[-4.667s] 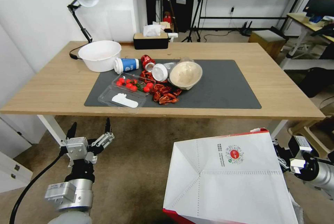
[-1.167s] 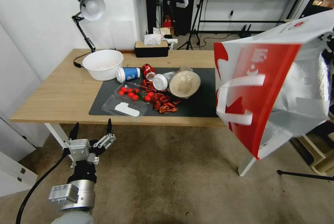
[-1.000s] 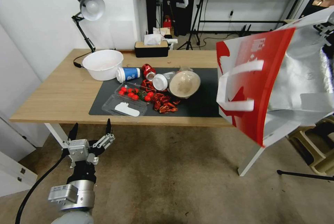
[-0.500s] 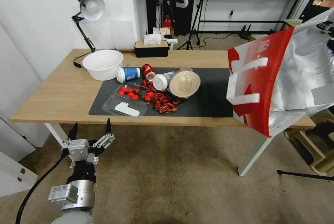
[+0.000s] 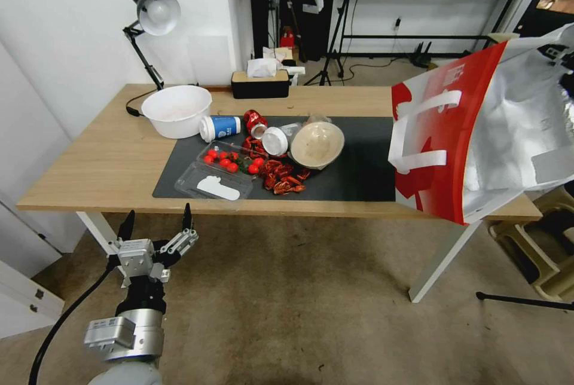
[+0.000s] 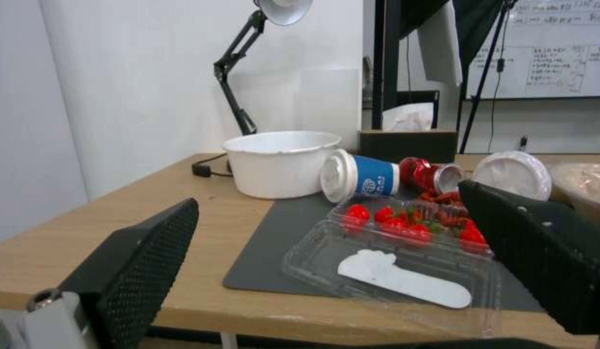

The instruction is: Pick up the food delivery bag from the floor and place it on the table.

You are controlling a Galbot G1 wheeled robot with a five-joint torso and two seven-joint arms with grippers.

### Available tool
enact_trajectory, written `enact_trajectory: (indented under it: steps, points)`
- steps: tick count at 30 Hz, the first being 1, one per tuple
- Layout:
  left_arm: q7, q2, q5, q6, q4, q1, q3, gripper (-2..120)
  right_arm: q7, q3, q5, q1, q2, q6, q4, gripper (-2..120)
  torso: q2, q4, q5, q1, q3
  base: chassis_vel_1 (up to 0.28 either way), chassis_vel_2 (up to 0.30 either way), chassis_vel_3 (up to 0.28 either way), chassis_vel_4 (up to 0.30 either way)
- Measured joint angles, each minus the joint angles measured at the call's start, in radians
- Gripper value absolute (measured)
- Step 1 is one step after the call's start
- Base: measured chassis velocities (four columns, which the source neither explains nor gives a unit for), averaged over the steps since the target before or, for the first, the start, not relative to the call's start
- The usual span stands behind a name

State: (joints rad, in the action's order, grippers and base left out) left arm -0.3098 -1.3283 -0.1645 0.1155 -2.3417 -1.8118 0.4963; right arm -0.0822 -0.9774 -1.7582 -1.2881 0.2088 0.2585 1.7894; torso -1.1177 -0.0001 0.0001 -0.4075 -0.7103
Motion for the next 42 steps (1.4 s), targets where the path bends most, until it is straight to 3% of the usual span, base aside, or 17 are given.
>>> enact_trajectory:
  steps: [35, 42]
  points:
    - [0.004, -0.012, 0.013, 0.020, 0.003, -0.006, -0.007, 100, 0.070, 0.079, -0.001, 0.025, -0.020, -0.011, -0.059, 0, 0.000, 0.0000, -0.0001, 0.000, 0.000, 0.000, 0.000, 0.000, 0.000]
    - [0.006, -0.013, 0.015, 0.021, 0.009, -0.004, -0.011, 100, 0.097, 0.091, 0.012, 0.032, -0.014, -0.017, -0.072, 25, 0.000, 0.0000, -0.0001, 0.000, 0.000, 0.000, 0.000, 0.000, 0.000]
